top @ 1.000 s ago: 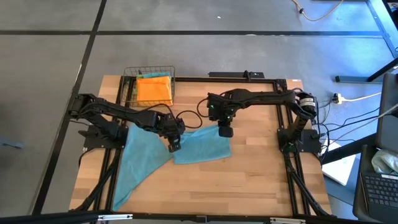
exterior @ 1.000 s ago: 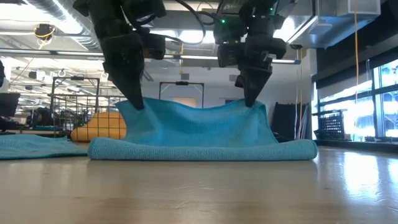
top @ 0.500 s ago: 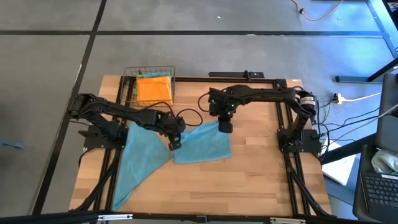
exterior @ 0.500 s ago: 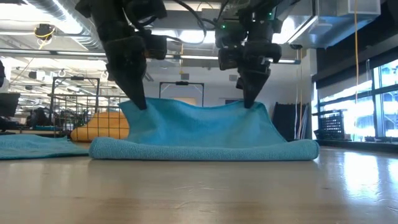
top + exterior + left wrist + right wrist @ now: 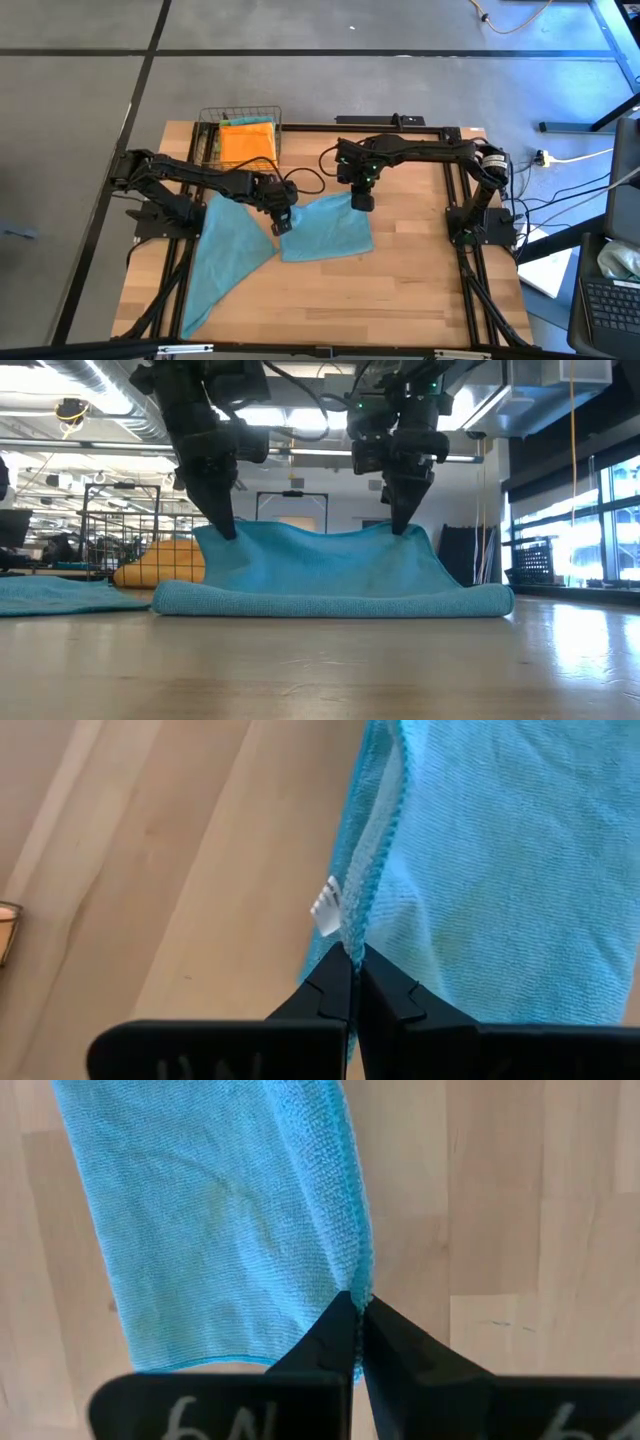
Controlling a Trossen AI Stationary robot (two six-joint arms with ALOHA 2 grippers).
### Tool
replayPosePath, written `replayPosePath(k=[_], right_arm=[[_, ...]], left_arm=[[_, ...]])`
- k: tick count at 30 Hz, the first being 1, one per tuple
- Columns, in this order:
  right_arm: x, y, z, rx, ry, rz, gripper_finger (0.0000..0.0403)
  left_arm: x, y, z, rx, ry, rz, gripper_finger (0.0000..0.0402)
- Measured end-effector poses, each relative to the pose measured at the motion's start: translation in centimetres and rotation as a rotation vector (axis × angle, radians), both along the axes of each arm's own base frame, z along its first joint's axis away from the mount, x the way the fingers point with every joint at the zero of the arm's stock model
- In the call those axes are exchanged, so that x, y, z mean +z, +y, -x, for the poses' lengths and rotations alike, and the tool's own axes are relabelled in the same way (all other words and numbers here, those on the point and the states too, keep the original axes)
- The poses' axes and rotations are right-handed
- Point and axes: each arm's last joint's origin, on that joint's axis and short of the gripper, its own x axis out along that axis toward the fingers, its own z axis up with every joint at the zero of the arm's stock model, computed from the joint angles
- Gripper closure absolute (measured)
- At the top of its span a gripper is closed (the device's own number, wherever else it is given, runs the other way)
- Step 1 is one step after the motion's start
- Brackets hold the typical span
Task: Fold microfiber towels
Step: Fold the right light blue microfiber cloth
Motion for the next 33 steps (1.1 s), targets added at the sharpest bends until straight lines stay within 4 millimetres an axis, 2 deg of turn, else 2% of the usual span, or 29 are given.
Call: replayPosePath(k=[10, 17, 22, 27, 33], right_arm=[[-0.01, 0.01, 0.1, -0.007, 0.012, 0.001, 0.0384], [-0.01, -0.24, 0.06, -0.049, 0.023, 0.069, 0.0392], [-0.02, -0.21, 0.11, -0.051, 0.03, 0.066, 0.0376], [-0.03, -0.24, 0.13, -0.052, 0.032, 0.072, 0.0366], [-0.03, -0.22, 0.14, -0.103, 0.04, 0.06, 0.036]], left_arm=[[0.02, 0.43, 0.02, 0.012, 0.0, -0.015, 0.0401], [0.03, 0.45, 0.01, 0.021, -0.001, -0.021, 0.0401], [0.05, 0.65, 0.03, 0.026, 0.0, -0.028, 0.0401], [0.04, 0.6, 0.02, -0.065, 0.014, -0.052, 0.0401], [0.03, 0.34, 0.01, -0.085, 0.012, -0.029, 0.0392]])
